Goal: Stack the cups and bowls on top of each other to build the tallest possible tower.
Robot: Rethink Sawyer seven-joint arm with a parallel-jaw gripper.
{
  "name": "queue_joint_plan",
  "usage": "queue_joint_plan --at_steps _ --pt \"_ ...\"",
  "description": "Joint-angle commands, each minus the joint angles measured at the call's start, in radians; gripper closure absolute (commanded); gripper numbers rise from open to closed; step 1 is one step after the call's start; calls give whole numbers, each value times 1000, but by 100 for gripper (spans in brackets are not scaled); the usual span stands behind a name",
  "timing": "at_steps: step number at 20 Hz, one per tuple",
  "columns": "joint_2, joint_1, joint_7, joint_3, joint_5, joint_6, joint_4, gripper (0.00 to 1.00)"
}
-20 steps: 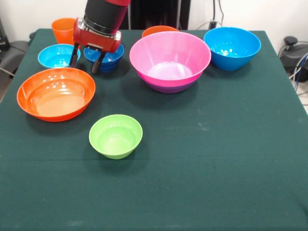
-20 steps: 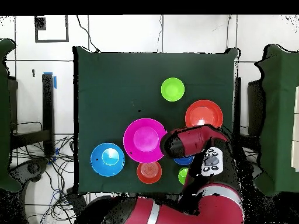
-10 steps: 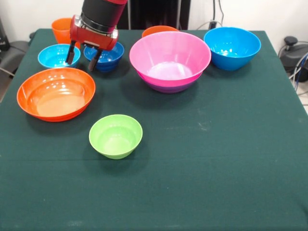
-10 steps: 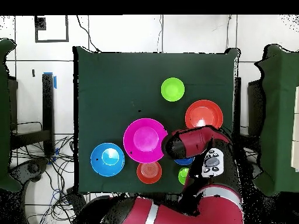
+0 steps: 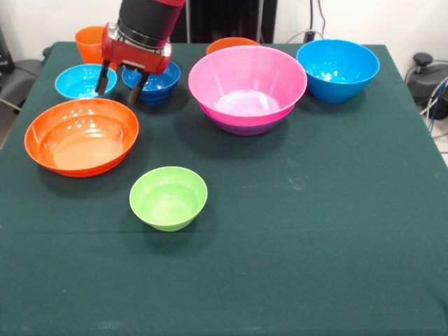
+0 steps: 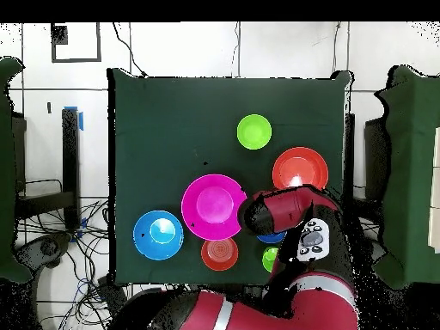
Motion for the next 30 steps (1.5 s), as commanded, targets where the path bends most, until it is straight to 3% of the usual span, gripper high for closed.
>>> queue_joint_plan --at_steps 1,11,30 --pt "88 27 121 60 19 -73 -47 0" --pt "167 52 160 35 35 -137 -90 0" --pt "180 47 124 37 71 -145 -91 0"
